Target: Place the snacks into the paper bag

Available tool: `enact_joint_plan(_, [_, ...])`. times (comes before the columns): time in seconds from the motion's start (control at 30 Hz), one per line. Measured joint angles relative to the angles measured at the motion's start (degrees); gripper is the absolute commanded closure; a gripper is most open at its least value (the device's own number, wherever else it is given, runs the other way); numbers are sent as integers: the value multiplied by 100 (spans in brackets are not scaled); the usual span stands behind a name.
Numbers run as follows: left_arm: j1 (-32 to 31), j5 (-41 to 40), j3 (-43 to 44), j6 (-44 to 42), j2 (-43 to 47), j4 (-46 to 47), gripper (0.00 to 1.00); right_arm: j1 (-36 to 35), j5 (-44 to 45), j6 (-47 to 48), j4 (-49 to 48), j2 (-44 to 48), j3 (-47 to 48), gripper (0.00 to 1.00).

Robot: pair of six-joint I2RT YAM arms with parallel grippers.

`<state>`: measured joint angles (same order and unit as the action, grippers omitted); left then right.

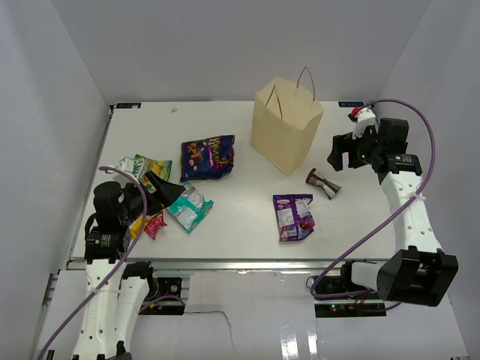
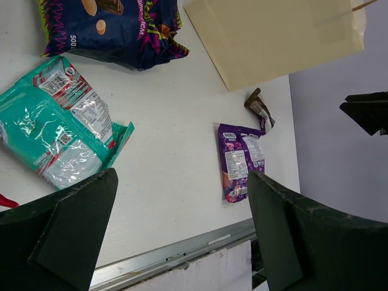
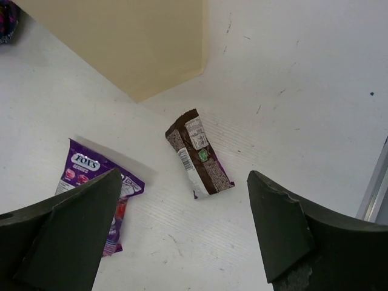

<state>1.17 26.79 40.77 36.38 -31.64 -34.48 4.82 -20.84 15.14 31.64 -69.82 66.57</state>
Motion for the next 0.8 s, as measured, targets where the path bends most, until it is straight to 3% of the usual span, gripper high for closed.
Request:
enact_joint_plan(0.3, [0, 0, -39, 11, 103, 17, 2, -4, -813, 2332, 503, -417, -557, 0])
enact_joint_plan(0.4, [2, 0, -101, 35, 105, 17, 2, -2, -772, 2802, 636, -1019, -610, 4])
enact_joint_plan(0.67, [0, 0, -197, 116, 127, 0, 2, -9, -396, 3226, 487, -2000, -560, 5])
enact_joint_plan(0.8, [0, 0, -238, 153, 205, -11, 2, -85, -197, 3292, 273, -2361, -474, 10])
